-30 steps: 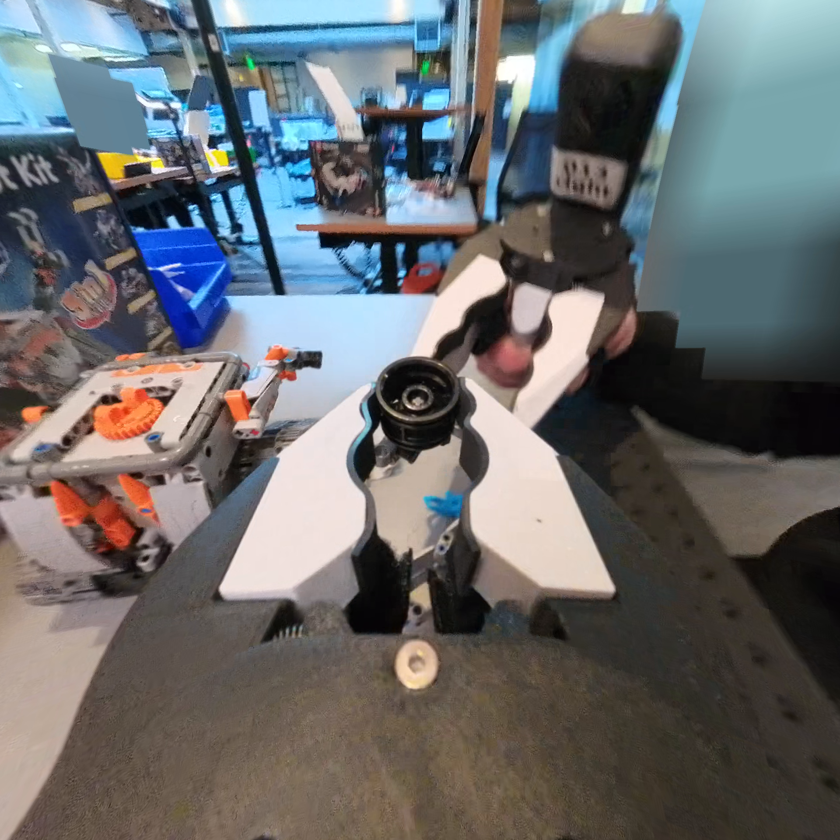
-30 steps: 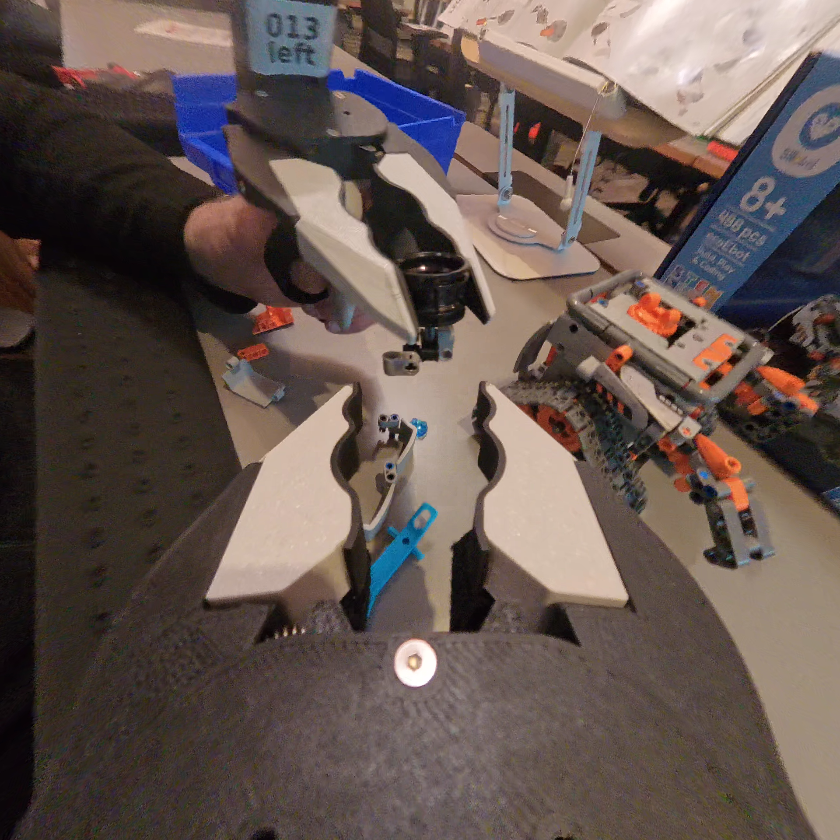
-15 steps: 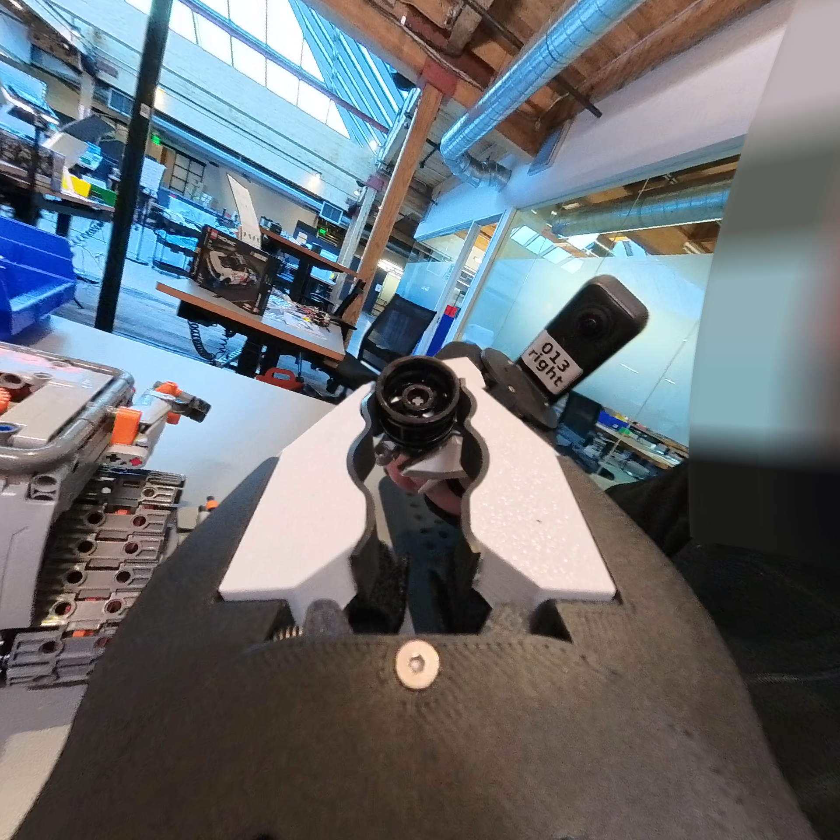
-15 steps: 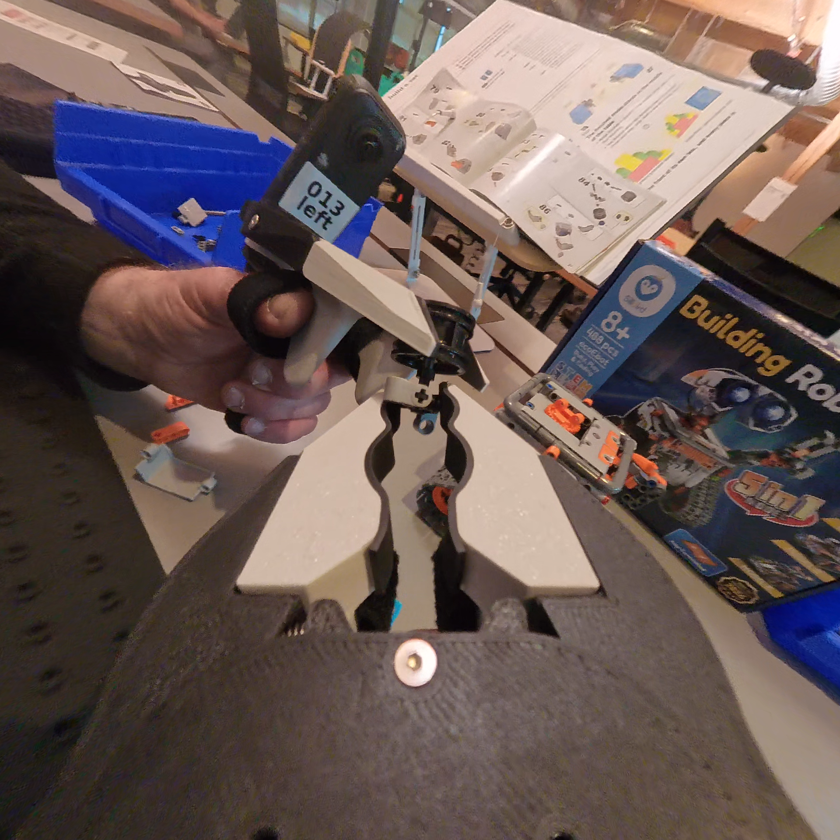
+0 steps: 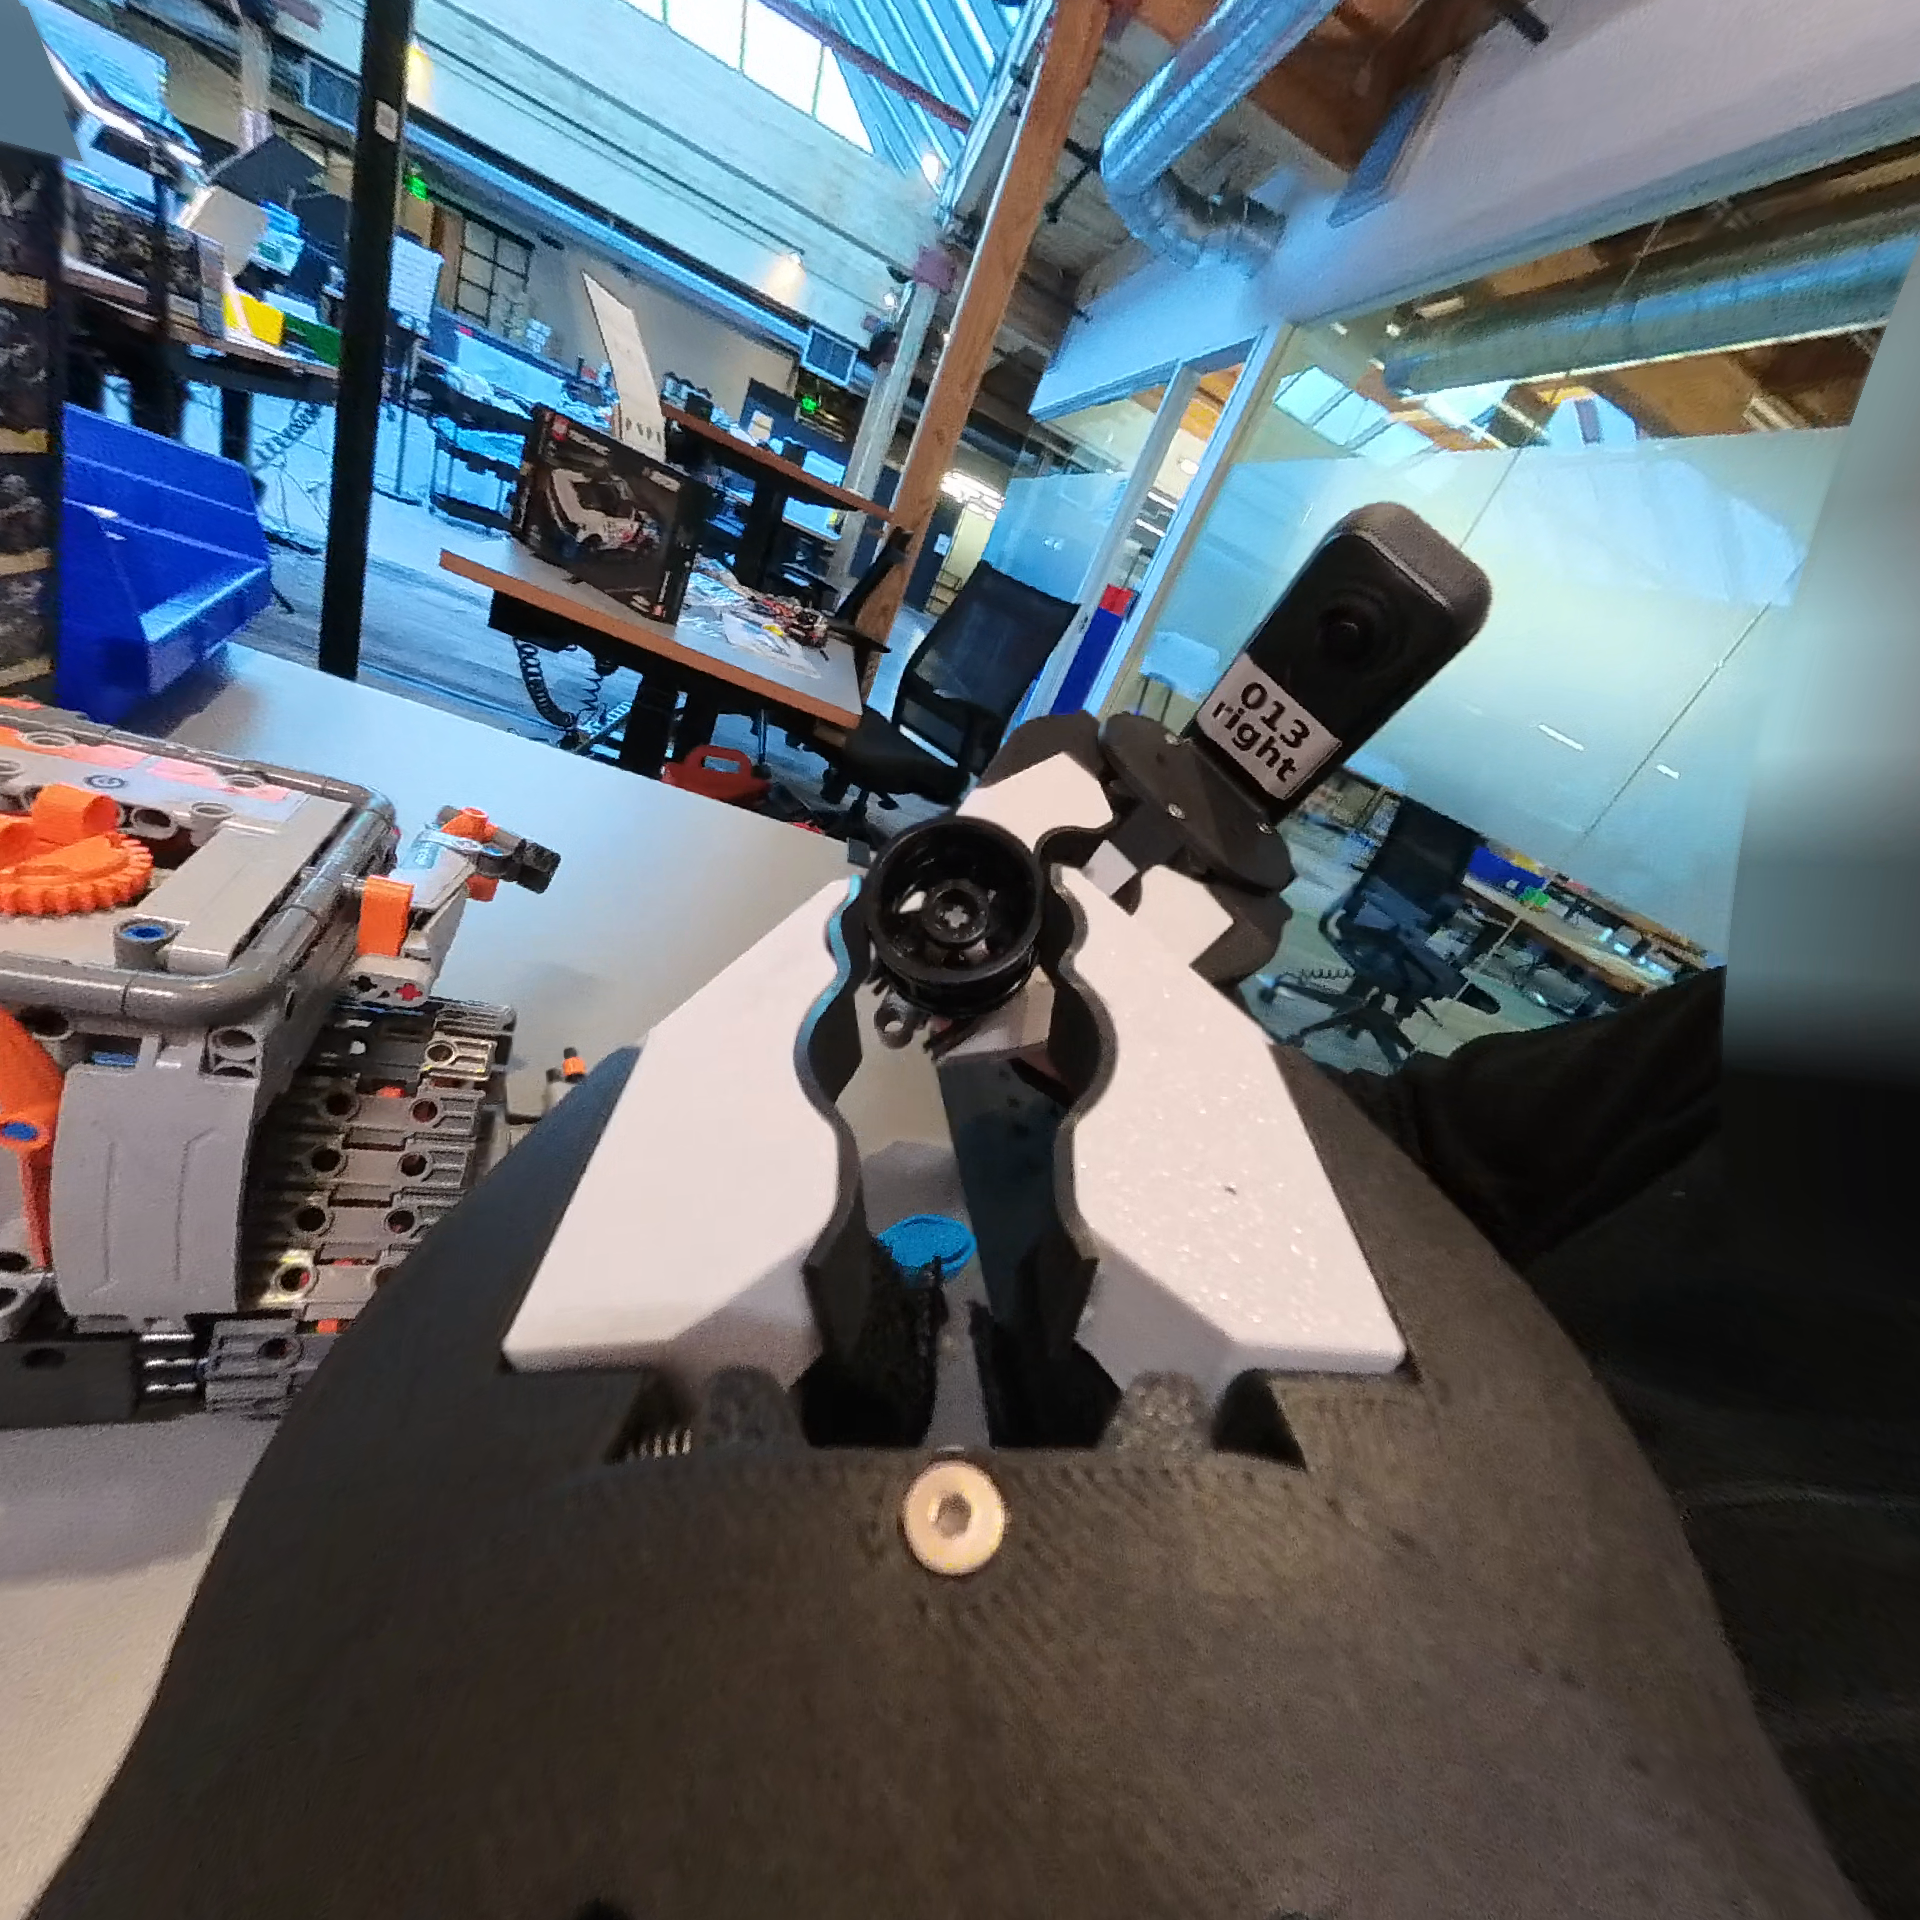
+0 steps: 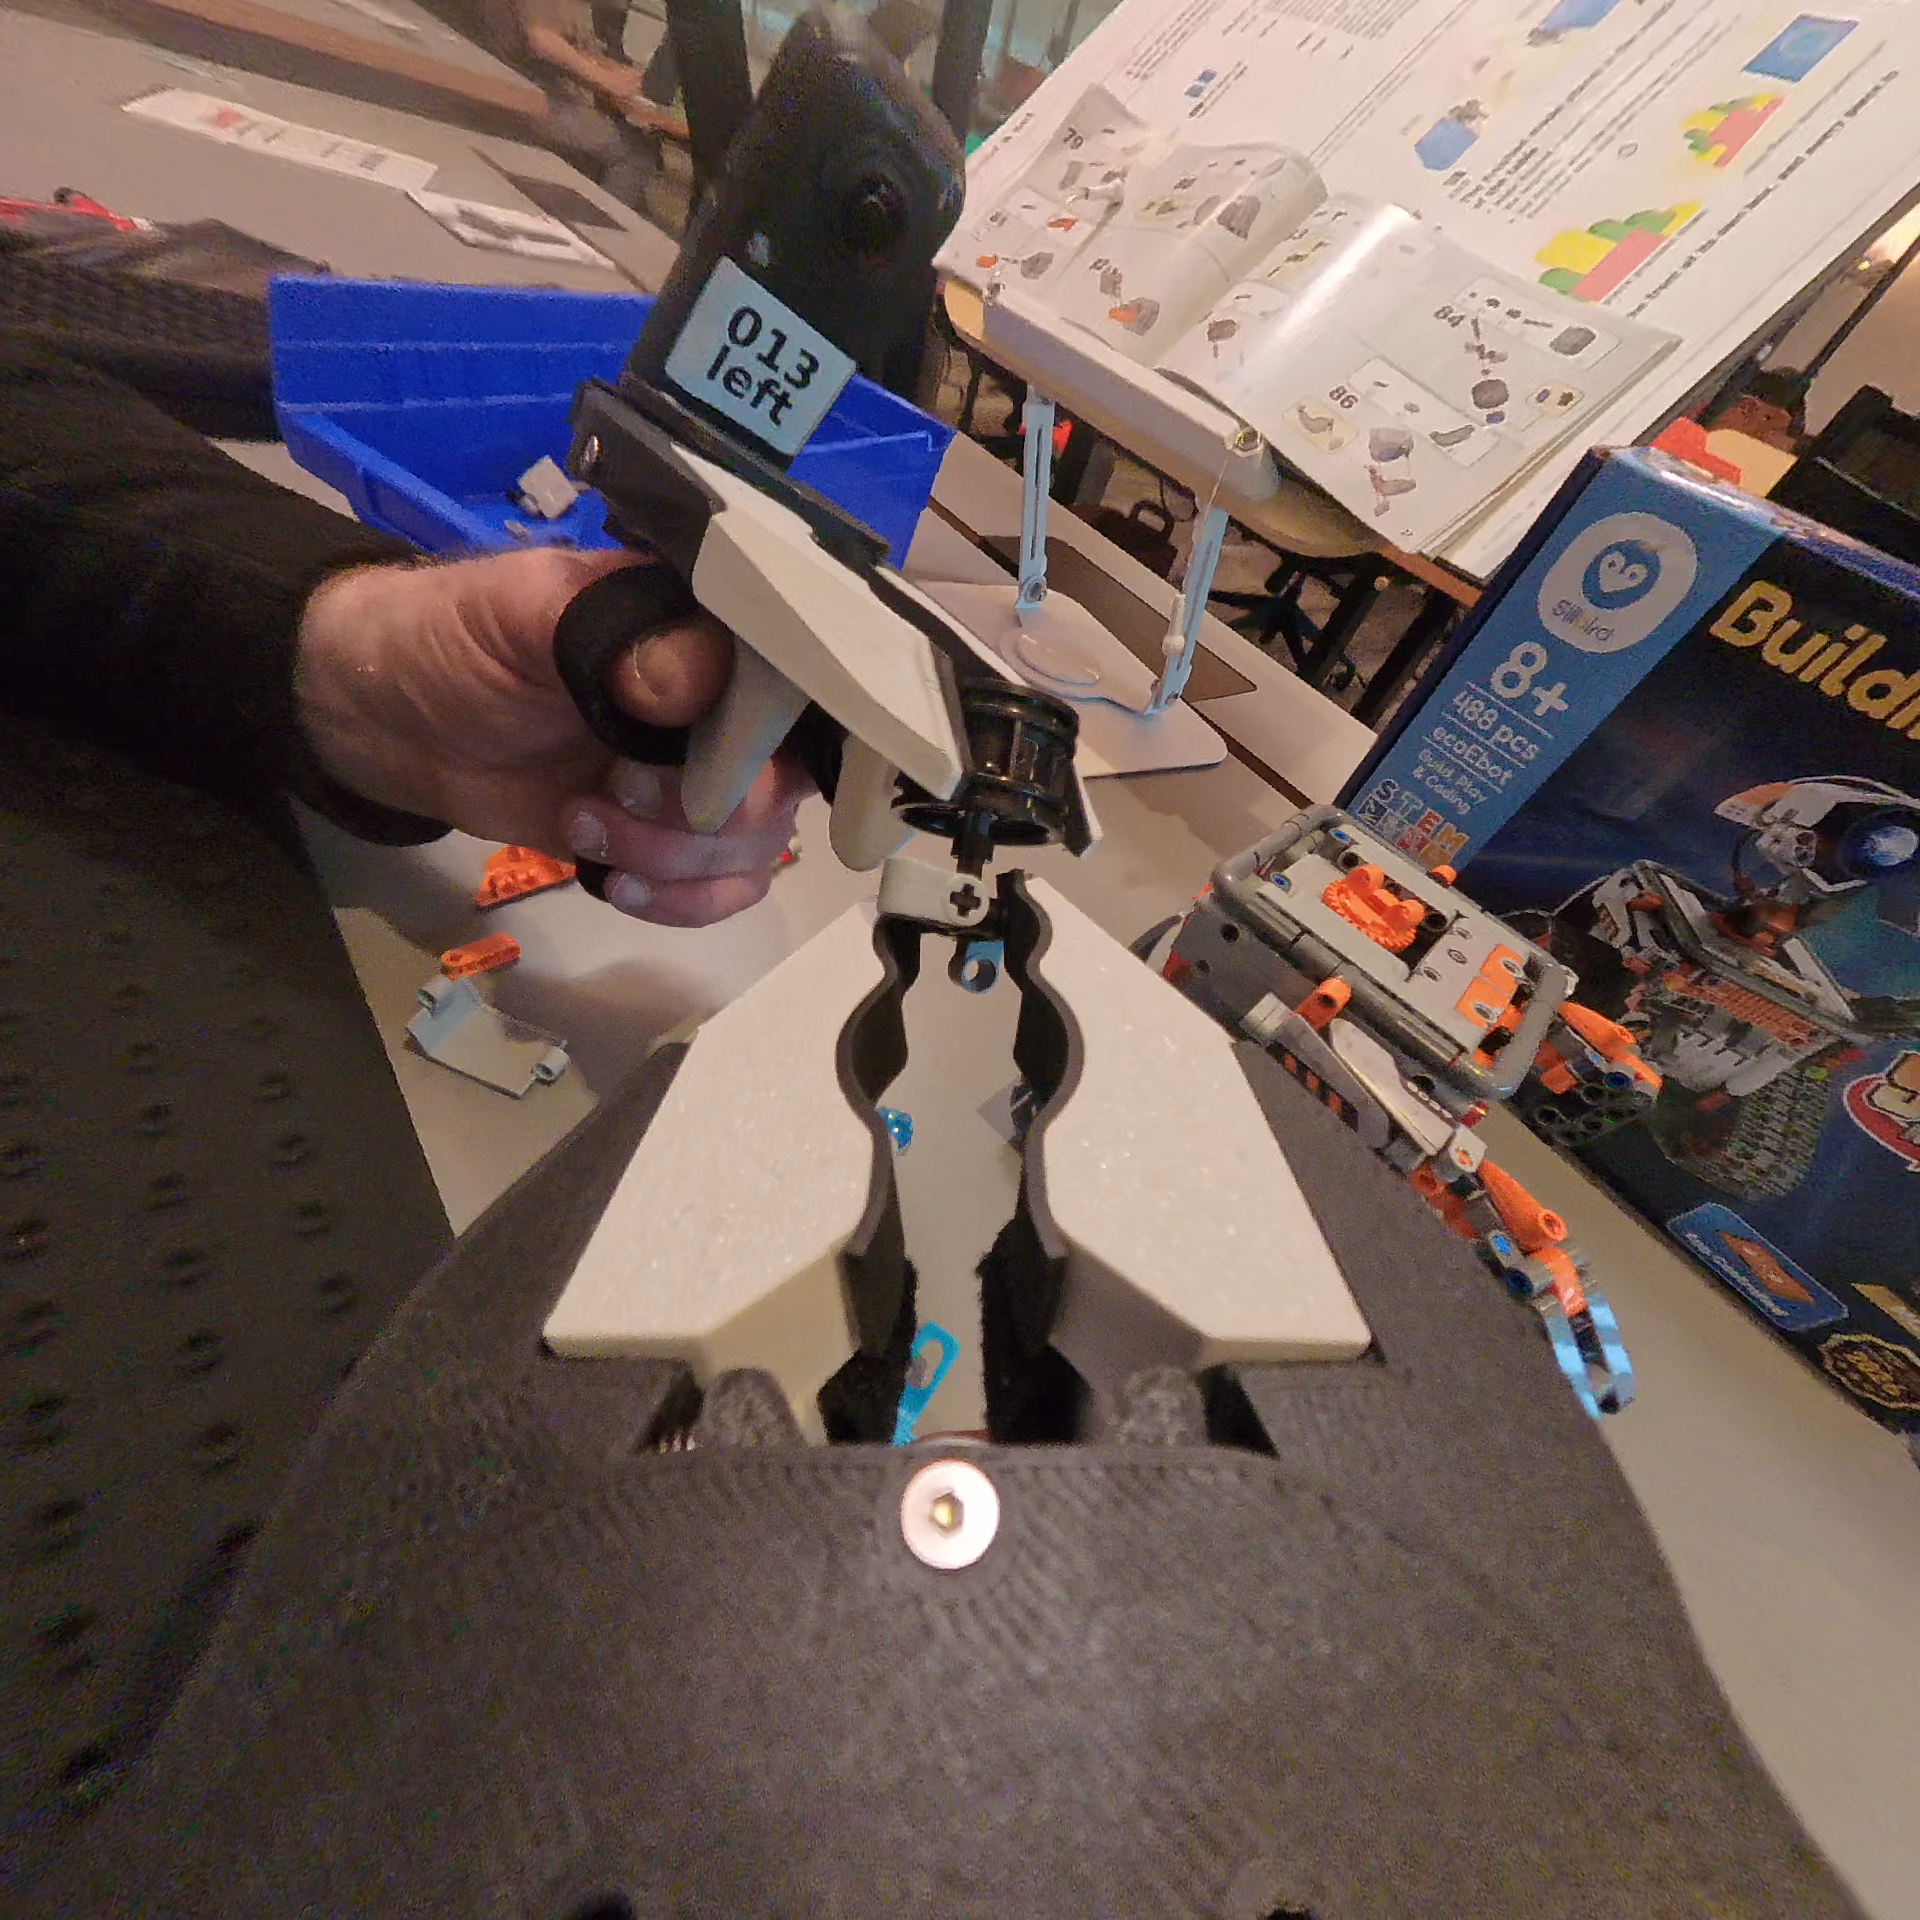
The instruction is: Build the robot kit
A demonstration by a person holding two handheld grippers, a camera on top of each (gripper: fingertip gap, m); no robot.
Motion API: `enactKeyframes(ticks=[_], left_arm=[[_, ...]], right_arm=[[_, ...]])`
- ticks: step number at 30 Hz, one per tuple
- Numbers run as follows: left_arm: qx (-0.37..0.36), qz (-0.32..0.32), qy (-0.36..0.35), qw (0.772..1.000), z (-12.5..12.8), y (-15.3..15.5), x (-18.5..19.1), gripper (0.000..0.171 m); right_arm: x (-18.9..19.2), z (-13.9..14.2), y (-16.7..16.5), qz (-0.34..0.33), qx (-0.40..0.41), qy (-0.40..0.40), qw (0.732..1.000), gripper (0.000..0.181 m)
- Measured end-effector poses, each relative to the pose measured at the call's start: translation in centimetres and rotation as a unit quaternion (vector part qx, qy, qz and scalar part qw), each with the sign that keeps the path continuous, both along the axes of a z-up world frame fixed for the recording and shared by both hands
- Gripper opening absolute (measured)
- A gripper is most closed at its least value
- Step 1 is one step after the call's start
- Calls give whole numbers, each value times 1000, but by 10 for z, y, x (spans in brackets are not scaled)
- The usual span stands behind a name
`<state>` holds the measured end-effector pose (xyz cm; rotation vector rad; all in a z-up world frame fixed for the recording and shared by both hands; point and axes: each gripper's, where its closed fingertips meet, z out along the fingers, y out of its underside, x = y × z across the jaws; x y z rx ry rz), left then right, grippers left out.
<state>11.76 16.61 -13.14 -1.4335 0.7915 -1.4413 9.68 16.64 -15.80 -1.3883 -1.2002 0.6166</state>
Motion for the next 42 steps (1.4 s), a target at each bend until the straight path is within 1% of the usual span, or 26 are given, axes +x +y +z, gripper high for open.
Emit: enactKeyframes(ticks=[5, 8, 10, 12, 14, 16, 17, 19, 20, 22, 23, 24, 26, 27, 28, 29, 30, 33, 35, 37, 39, 41, 42], left_arm=[[10, 2, 15, 1000, 0, -4, -1, 29], [-7, 2, 9, 1000, 1, -5, -4, 29], [-22, 0, 2, 1000, -1, -6, -5, 29], [-23, -2, 8, 1000, -4, -6, -6, 29], [-33, -5, 3, 999, -4, -4, -4, 29], [-38, -17, 11, 999, -9, -5, -3, 29], [-42, -16, 4, 999, -10, -5, -3, 30], [-53, -36, 7, 998, -15, -5, -2, 30], [-40, -31, 15, 999, -15, -3, -4, 31], [23, -7, 48, 999, -12, 0, -7, 34], [37, -2, 56, 998, -9, -1, -7, 41], [45, -9, 71, 996, -9, -3, -6, 45], [80, -18, 132, 988, -23, -7, 1, 47], [91, -25, 140, 986, -24, -10, 5, 46], [97, -40, 144, 984, -24, -15, 8, 44], [108, -50, 148, 982, -24, -18, 9, 35], [122, -57, 167, 977, -29, -20, 10, 31], [128, -65, 187, 972, -36, -22, 10, 29], [139, -52, 195, 969, -37, -22, 10, 29], [153, -28, 200, 967, -36, -21, 9, 28], [148, 1, 199, 969, -35, -17, 7, 27], [116, 16, 180, 977, -32, -17, 3, 27], [100, 48, 158, 981, -26, -8, -3, 0]], right_arm=[[0, 2, -4, 24, -10, 33, 999, 14], [2, 4, -4, 11, 36, 26, 999, 11], [2, 3, -4, -24, 106, -10, 994, 11], [2, 0, -4, -14, 89, -8, 996, 11], [3, 0, -2, -24, 100, -13, 995, 11], [4, -4, -2, -13, 83, -9, 996, 11], [5, -3, -2, -12, 82, -8, 997, 11], [7, -5, -1, -14, 88, -21, 996, 11], [7, -6, 0, -16, 91, -25, 995, 11], [10, -6, 0, -19, 111, -38, 993, 11], [12, -7, 0, -19, 116, -41, 992, 11], [13, -9, -1, -13, 115, -45, 992, 11], [12, -11, -6, 1, 126, -55, 991, 11], [11, -12, -8, 8, 129, -63, 990, 11], [9, -17, -11, 19, 132, -75, 988, 11], [7, -20, -15, 34, 135, -81, 987, 11], [7, -23, -18, 46, 133, -84, 986, 11], [7, -29, -20, 59, 123, -92, 986, 11], [7, -30, -19, 58, 122, -91, 987, 11], [8, -30, -17, 40, 138, -98, 985, 11], [8, -30, -14, 14, 159, -104, 982, 10], [7, -30, -14, -1, 177, -109, 978, 10], [6, -34, -16, 1, 180, -119, 976, 10]])
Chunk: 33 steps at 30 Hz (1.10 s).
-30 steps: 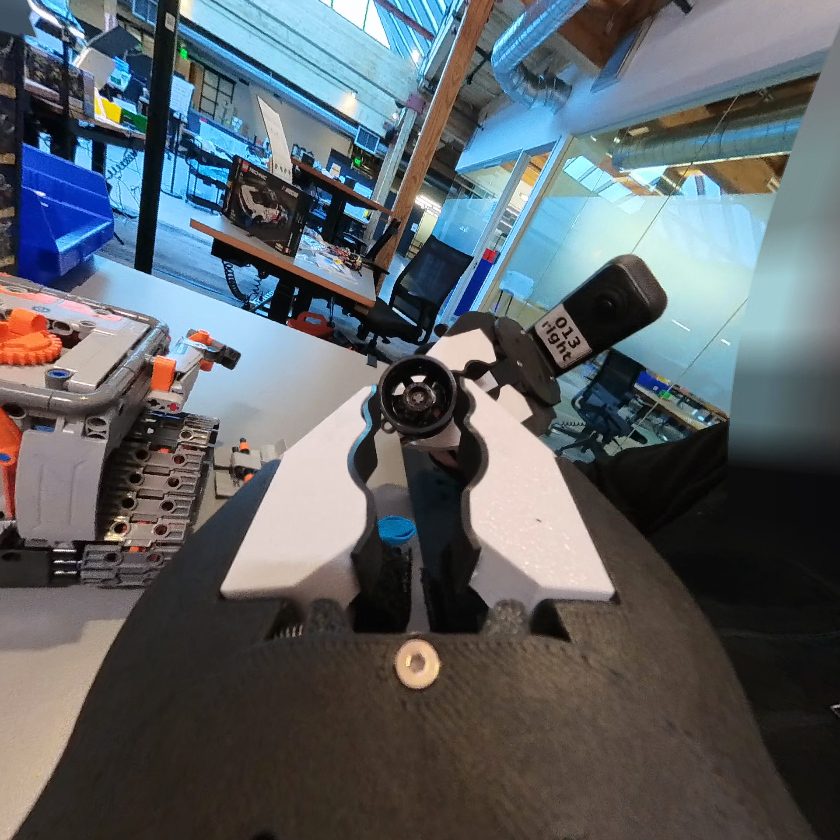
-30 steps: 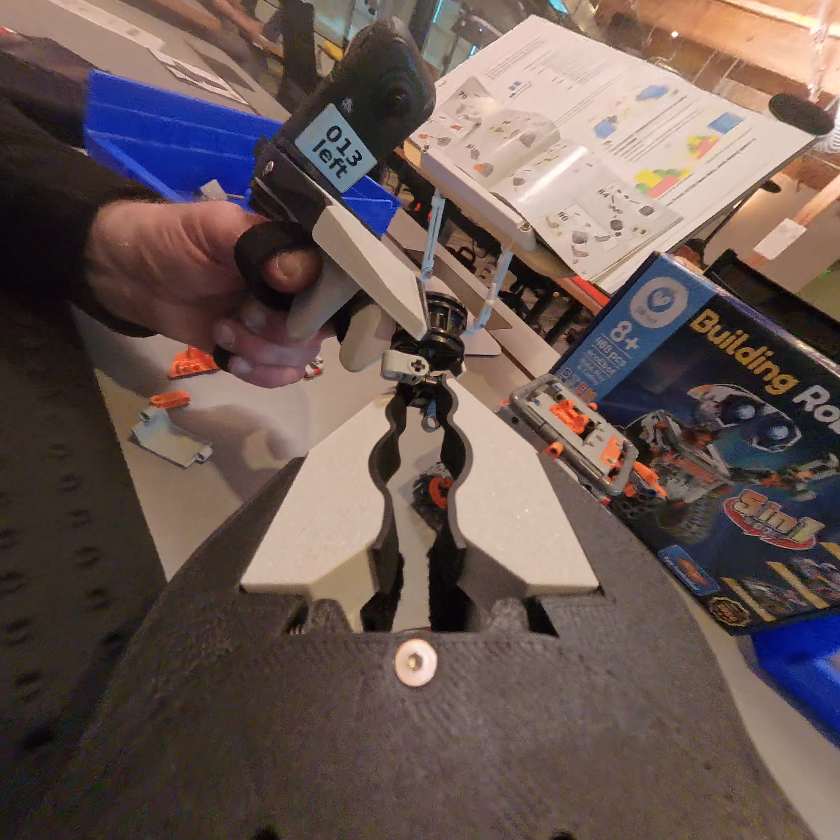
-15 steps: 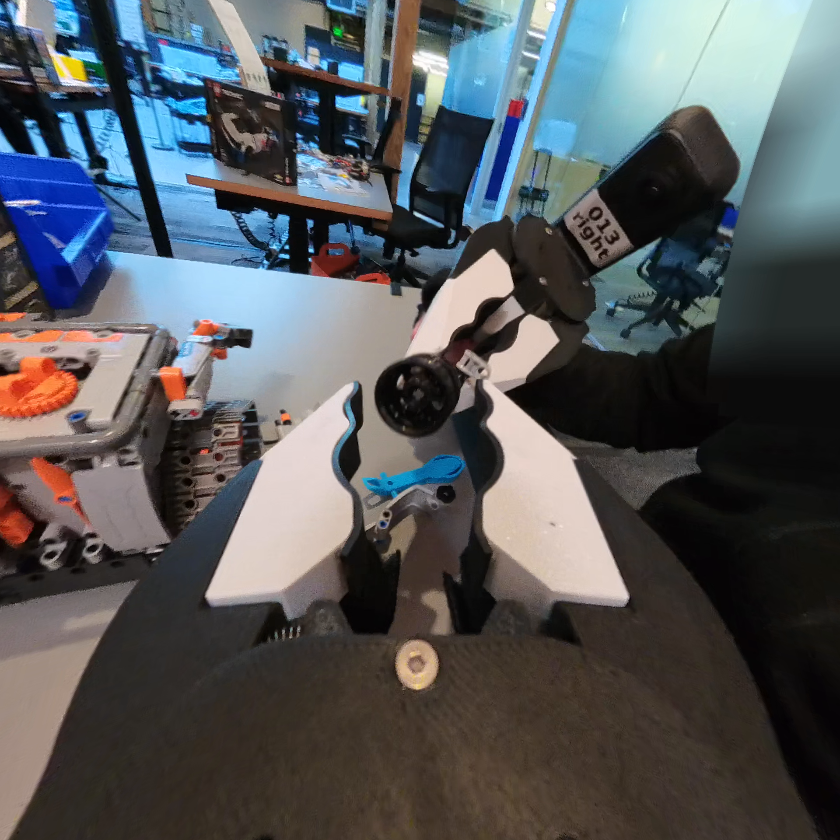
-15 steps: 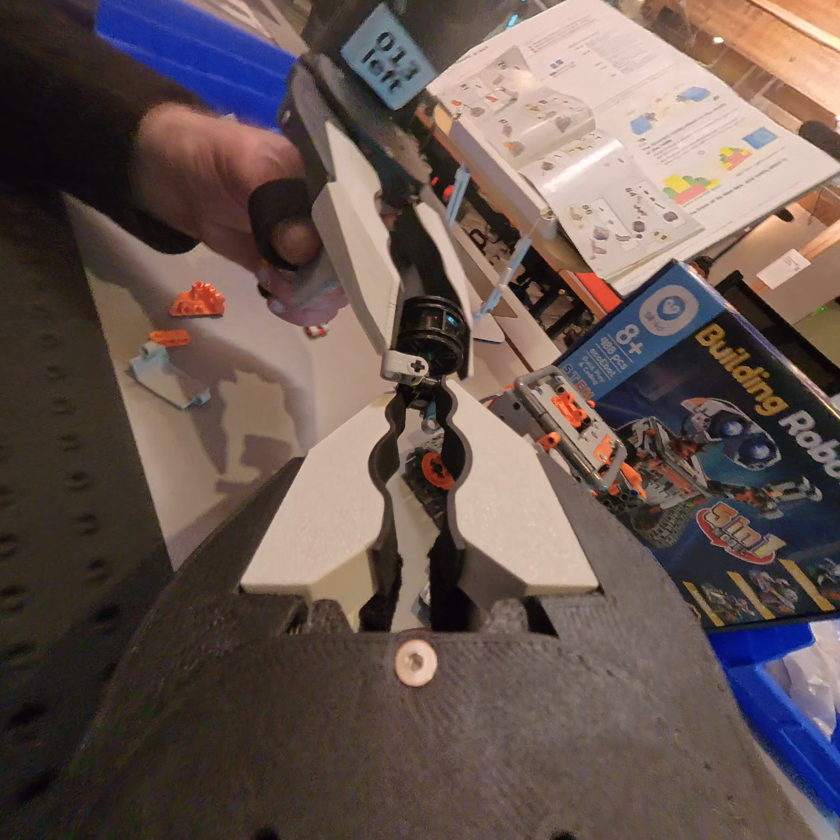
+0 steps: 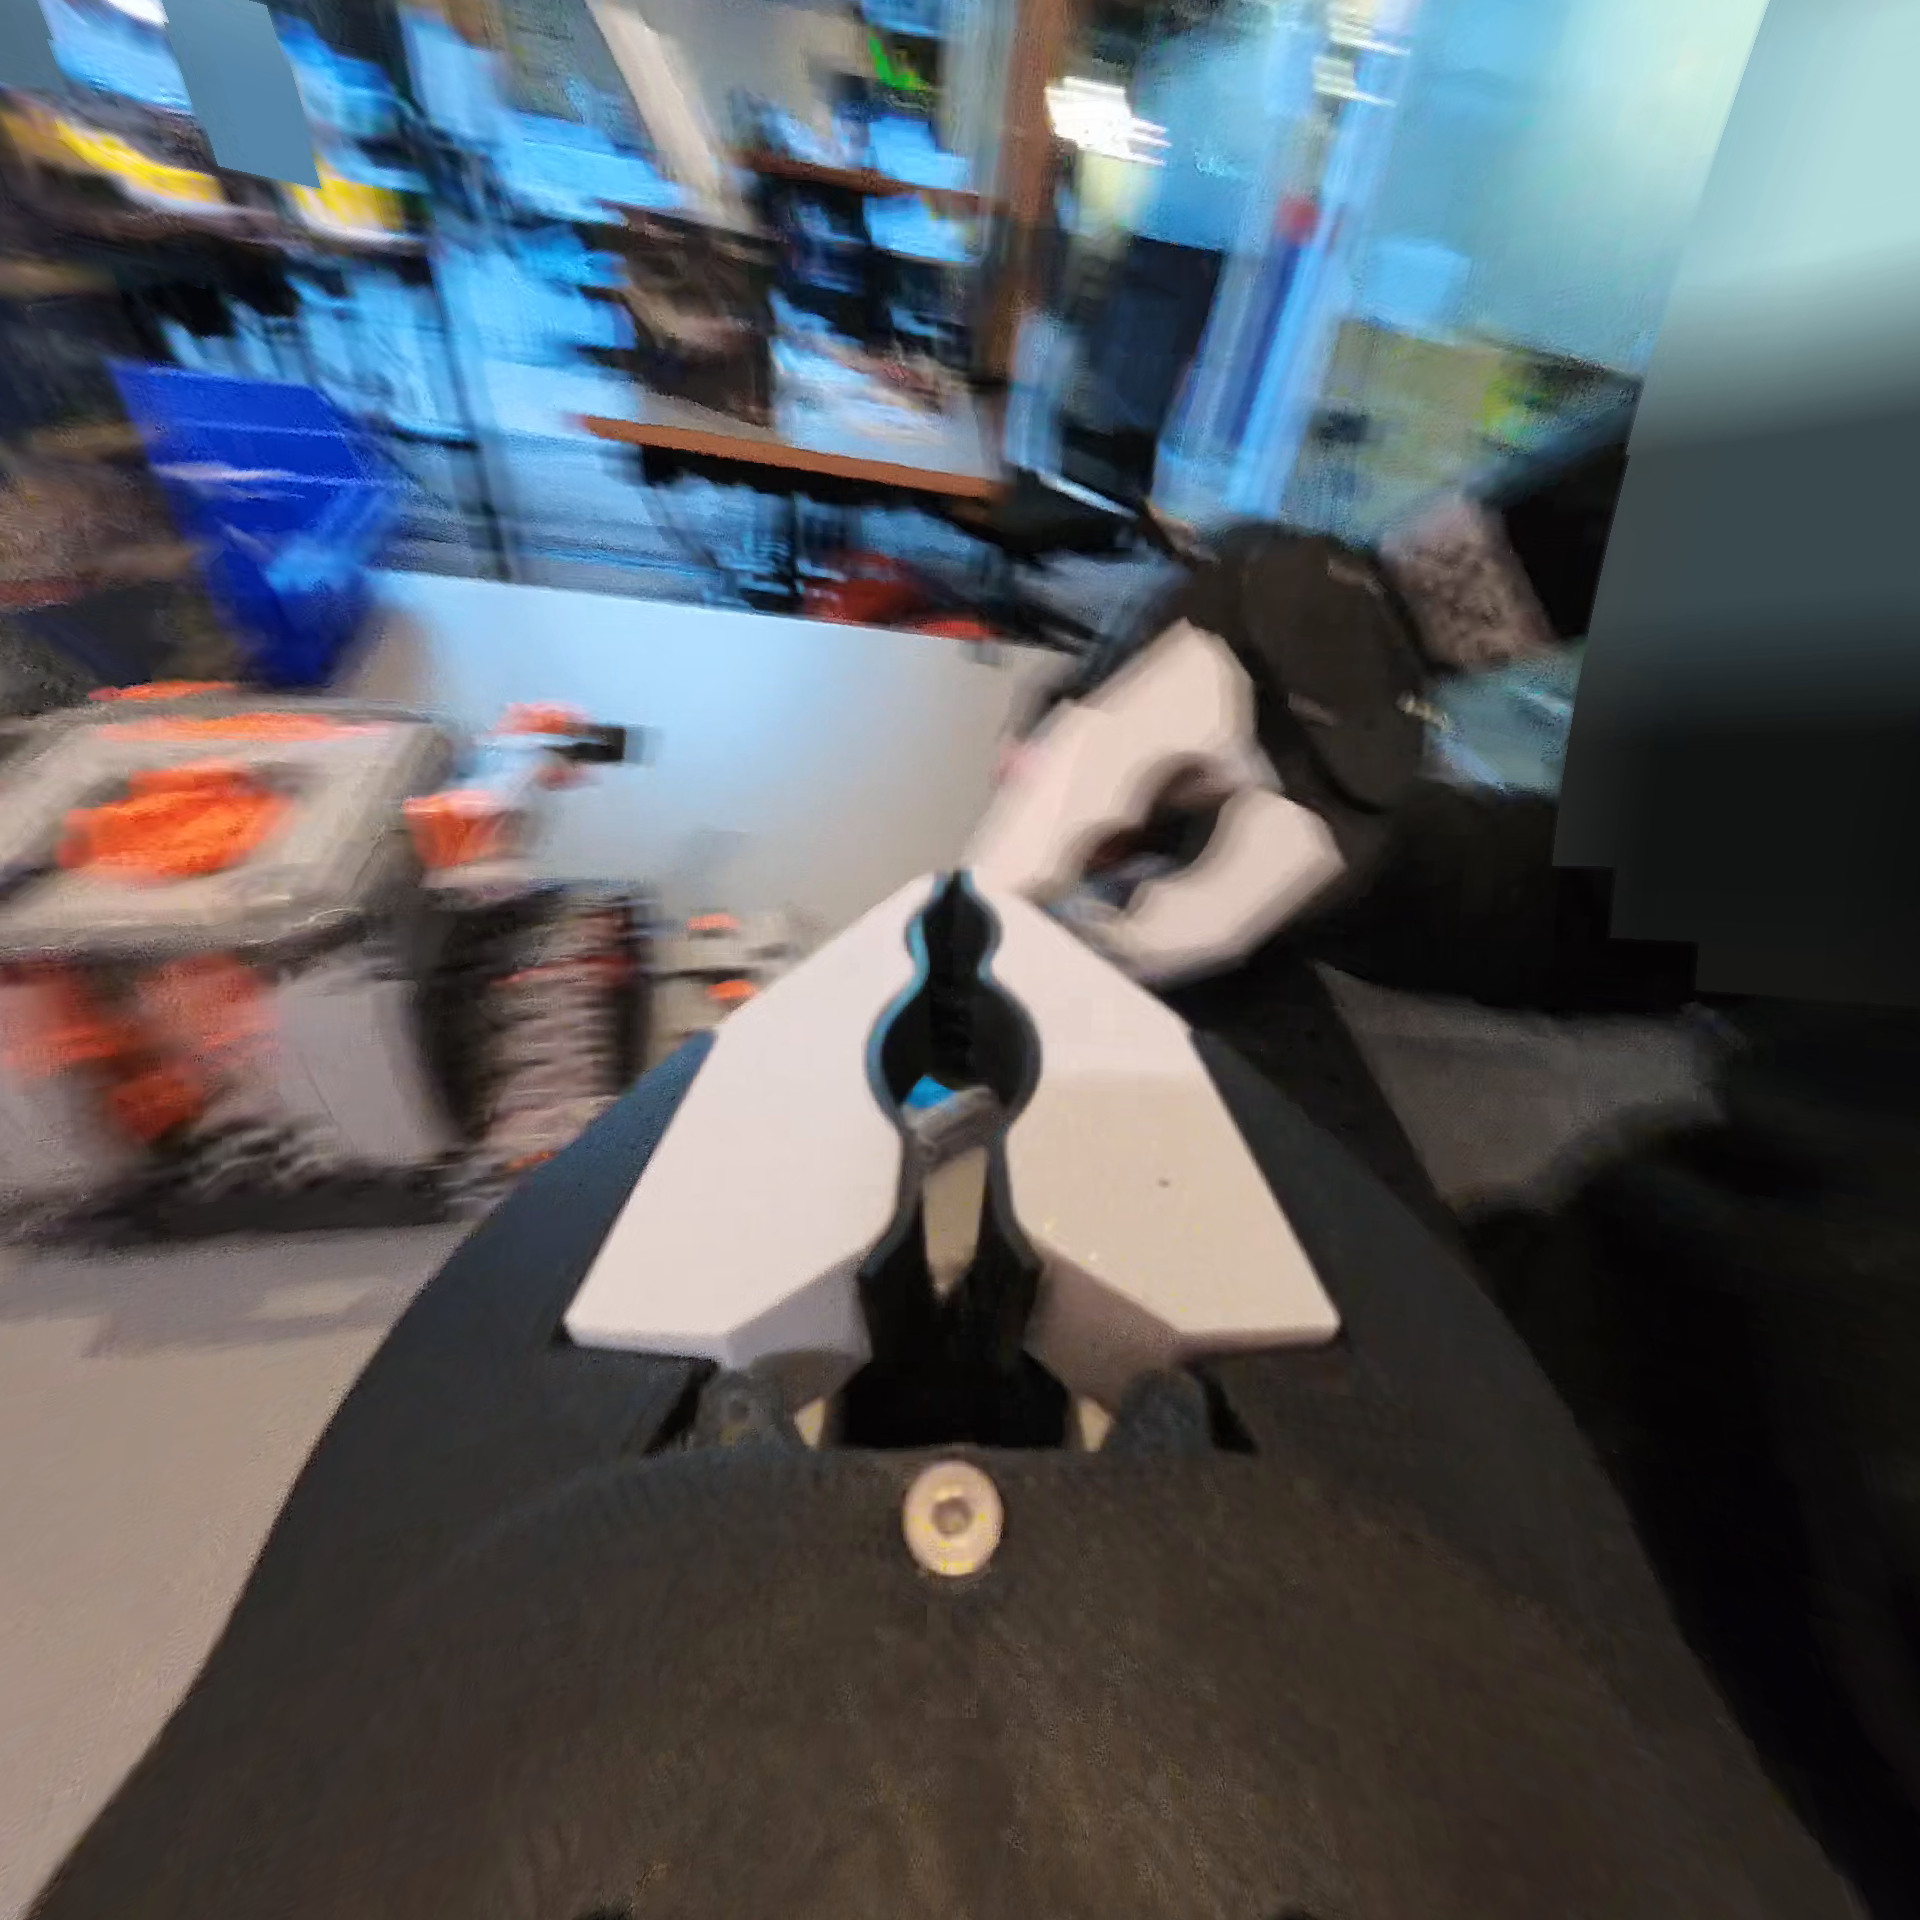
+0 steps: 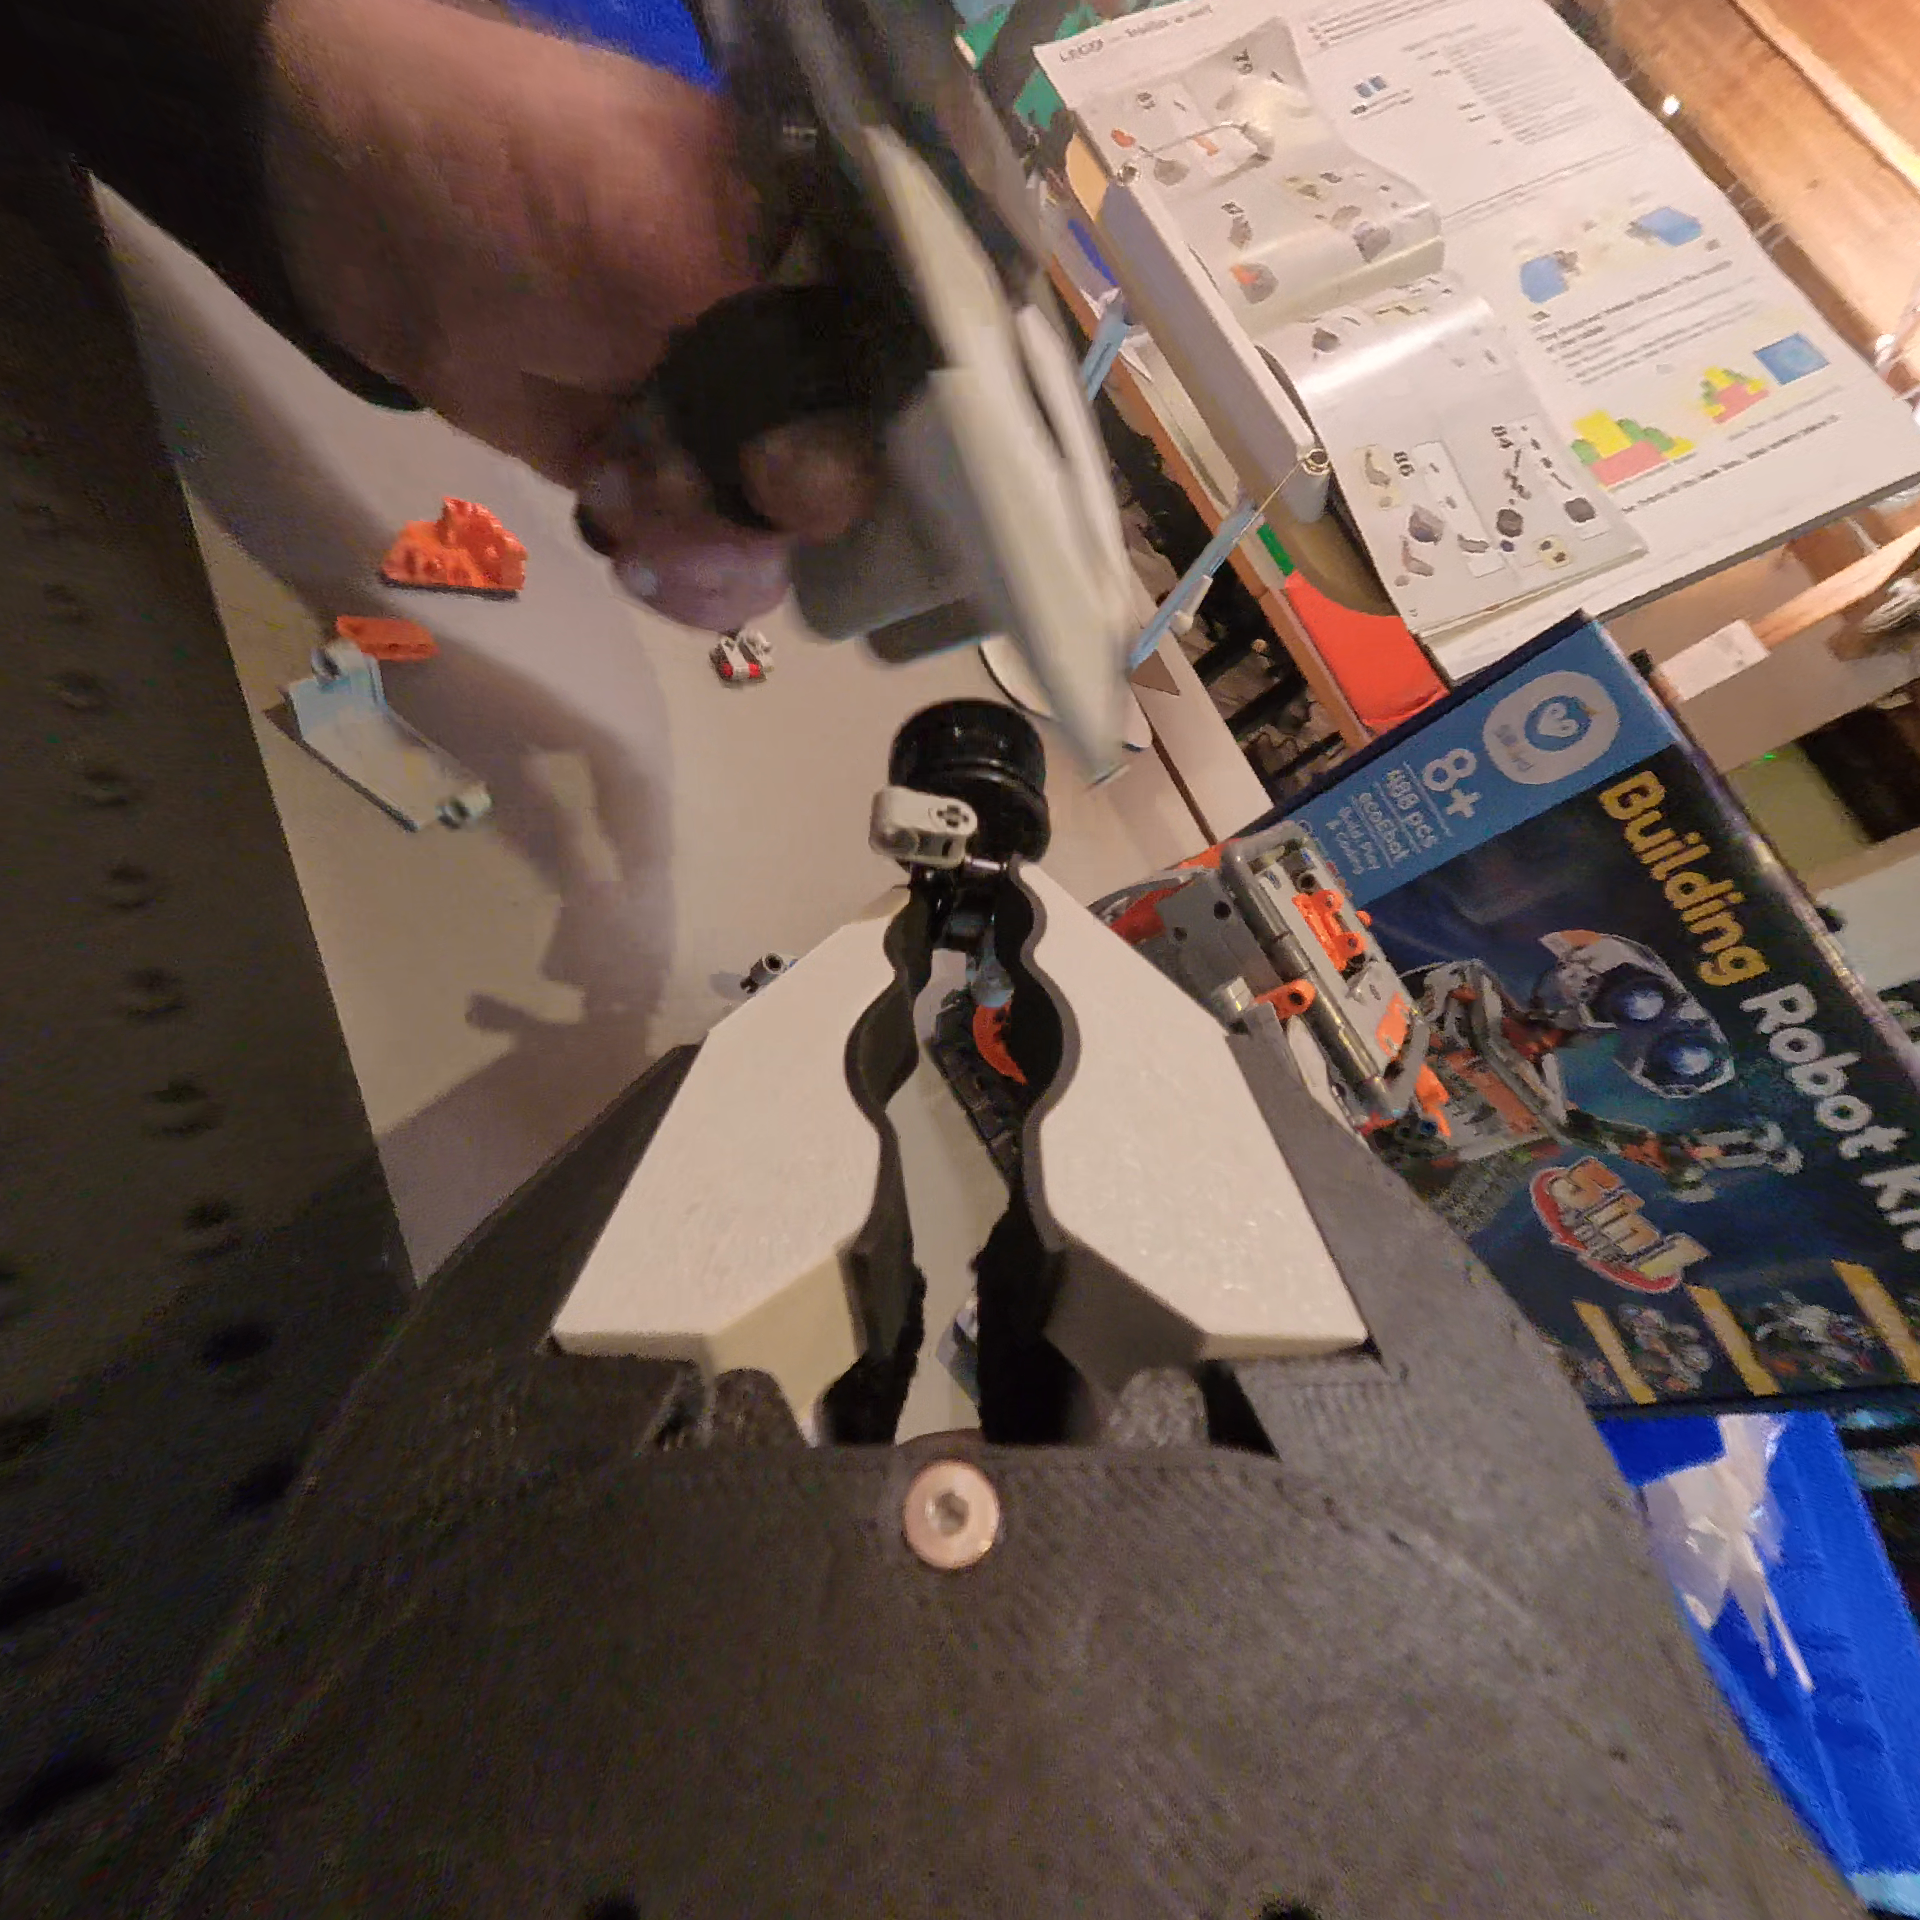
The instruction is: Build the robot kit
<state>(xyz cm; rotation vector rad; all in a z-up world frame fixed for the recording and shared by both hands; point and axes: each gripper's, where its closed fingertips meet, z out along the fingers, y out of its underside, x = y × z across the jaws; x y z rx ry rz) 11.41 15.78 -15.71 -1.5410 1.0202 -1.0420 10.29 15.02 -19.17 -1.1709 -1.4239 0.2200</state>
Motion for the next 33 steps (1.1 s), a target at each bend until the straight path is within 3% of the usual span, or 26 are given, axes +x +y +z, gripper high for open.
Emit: enactKeyframes(ticks=[1, 3, 5, 8, 10, 15, 17, 20, 28, 30, 33], left_arm=[[4, 36, -7, 999, 3, 17, -16, 0], [-61, 28, -63, 996, 11, 28, -32, 0], [-22, -15, 18, 999, -12, 5, -7, 0], [12, -36, 32, 999, -10, -2, -2, 4], [29, -34, 37, 998, -6, -1, -5, 32], [143, -40, 176, 973, -33, -11, 4, 65], [166, -51, 223, 959, -48, -15, 10, 63], [173, -75, 236, 953, -56, -24, 15, 33], [159, -94, 216, 959, -57, -31, 17, 31], [148, -93, 200, 964, -52, -31, 18, 40], [145, -93, 207, 963, -55, -31, 17, 31]], right_arm=[[0, -1, -5, 9, 1, 2, 1000, 10], [5, 3, -3, 13, -27, 26, 999, 10], [5, 0, -1, 28, -52, 21, 998, 11], [4, -9, -4, 52, -87, 10, 995, 11], [7, -9, -5, 66, -116, 20, 991, 11], [8, -9, -7, 84, -140, 26, 986, 11], [5, -7, -18, 117, -145, 32, 982, 11], [6, -4, -23, 139, -161, 43, 976, 12], [9, -8, -27, 165, -196, 40, 966, 12], [9, -13, -25, 158, -199, 29, 967, 12], [9, -18, -22, 149, -212, 21, 966, 13]])
